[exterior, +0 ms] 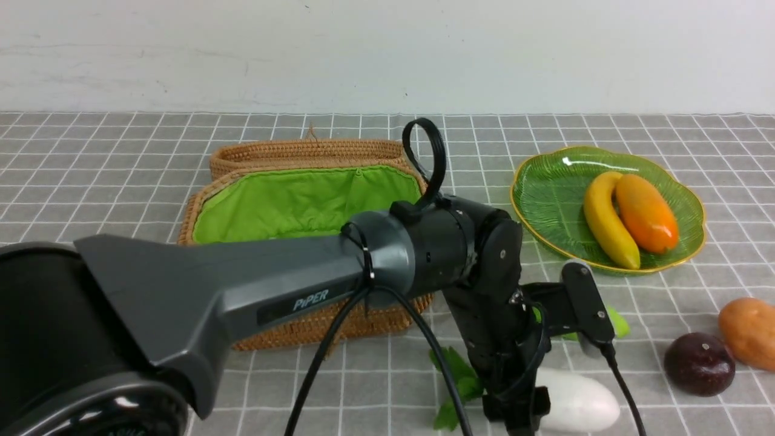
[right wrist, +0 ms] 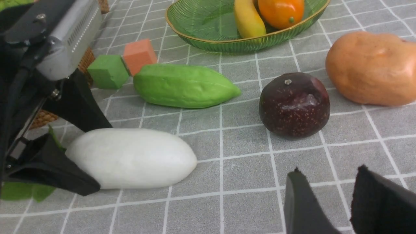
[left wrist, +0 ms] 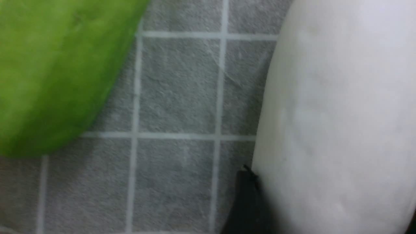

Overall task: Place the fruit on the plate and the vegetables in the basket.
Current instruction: Take a daikon with your left arm and place it on the basket on the left.

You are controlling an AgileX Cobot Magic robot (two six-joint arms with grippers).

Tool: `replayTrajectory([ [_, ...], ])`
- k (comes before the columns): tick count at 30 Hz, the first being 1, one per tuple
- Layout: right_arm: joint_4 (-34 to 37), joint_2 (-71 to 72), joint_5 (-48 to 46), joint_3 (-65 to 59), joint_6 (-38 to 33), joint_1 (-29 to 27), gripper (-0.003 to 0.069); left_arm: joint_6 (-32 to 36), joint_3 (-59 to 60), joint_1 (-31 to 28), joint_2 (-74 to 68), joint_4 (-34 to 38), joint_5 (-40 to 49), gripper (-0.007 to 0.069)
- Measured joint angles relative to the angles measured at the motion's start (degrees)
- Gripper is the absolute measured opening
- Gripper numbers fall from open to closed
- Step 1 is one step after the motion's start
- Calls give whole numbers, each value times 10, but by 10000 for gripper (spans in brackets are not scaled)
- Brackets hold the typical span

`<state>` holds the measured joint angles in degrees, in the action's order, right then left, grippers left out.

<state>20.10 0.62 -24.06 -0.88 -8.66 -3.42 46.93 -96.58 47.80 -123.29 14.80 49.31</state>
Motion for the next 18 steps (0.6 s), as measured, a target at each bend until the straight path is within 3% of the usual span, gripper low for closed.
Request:
replayTrajectory([
  [5, 0, 0, 0, 0, 0, 0, 240, -12, -29, 0, 20, -6, 71, 507],
  [10, 0, 0, 0, 0, 0, 0, 240, -40, -82, -24, 130, -30, 176, 507],
  [13, 0, 0, 0, 0, 0, 0, 240, -52, -90, -64, 195, -40, 202, 507],
  [18, 0, 0, 0, 0, 0, 0, 240, -67, -89, -208, 289, -45, 214, 507],
])
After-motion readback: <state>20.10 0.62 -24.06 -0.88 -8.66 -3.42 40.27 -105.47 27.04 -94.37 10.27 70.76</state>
